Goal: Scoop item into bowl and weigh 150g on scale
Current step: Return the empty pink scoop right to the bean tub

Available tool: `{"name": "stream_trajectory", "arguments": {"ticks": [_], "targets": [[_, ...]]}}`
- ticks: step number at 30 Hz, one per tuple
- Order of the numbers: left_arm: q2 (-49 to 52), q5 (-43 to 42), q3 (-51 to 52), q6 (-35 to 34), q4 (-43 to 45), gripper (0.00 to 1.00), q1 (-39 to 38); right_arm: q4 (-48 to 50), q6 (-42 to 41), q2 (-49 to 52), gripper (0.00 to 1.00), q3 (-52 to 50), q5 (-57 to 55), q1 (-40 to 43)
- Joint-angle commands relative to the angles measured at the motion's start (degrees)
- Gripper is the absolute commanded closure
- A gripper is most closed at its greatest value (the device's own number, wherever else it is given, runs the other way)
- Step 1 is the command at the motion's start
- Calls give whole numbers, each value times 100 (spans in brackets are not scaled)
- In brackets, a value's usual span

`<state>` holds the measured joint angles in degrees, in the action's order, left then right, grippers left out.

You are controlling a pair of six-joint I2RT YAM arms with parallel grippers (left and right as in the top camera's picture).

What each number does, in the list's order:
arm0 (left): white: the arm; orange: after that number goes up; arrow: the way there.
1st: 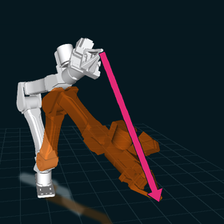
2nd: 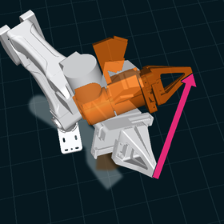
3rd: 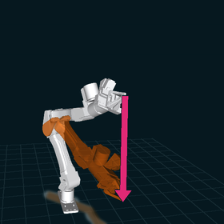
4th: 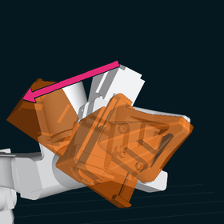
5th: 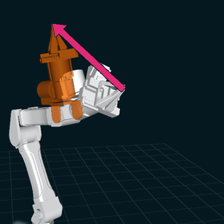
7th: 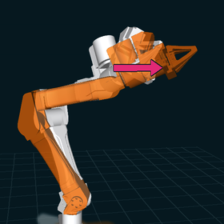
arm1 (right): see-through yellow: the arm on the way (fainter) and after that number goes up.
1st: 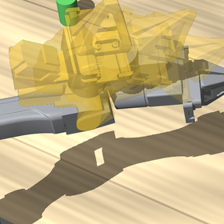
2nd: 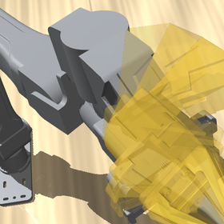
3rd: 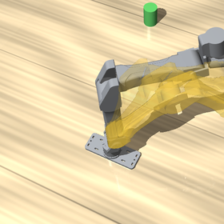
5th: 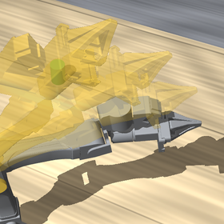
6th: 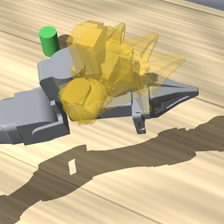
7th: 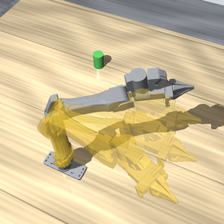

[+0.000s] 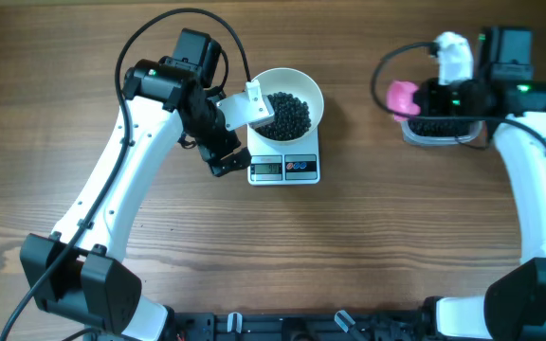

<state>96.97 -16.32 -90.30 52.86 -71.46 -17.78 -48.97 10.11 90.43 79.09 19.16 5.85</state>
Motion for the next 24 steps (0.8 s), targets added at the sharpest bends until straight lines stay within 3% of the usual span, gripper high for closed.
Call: {"name": "stream_trajectory", "arguments": {"ticks": [1,6,11,16,24], "targets": [[76,-9,37,74,13,0,31,-184,197,44,96,76,-114,356],[76,-9,37,74,13,0,31,-267,195,68,96,76,-1292,511],[76,-9,37,74,13,0,31,-286,197,404,96,70,-1434,511],[76,-11,37,72,13,0,31,63,199,780,96,70,-2455,511],[76,-11,37,74,13,0,31,-111,31,1274,96,-9,-2096,501]]}}
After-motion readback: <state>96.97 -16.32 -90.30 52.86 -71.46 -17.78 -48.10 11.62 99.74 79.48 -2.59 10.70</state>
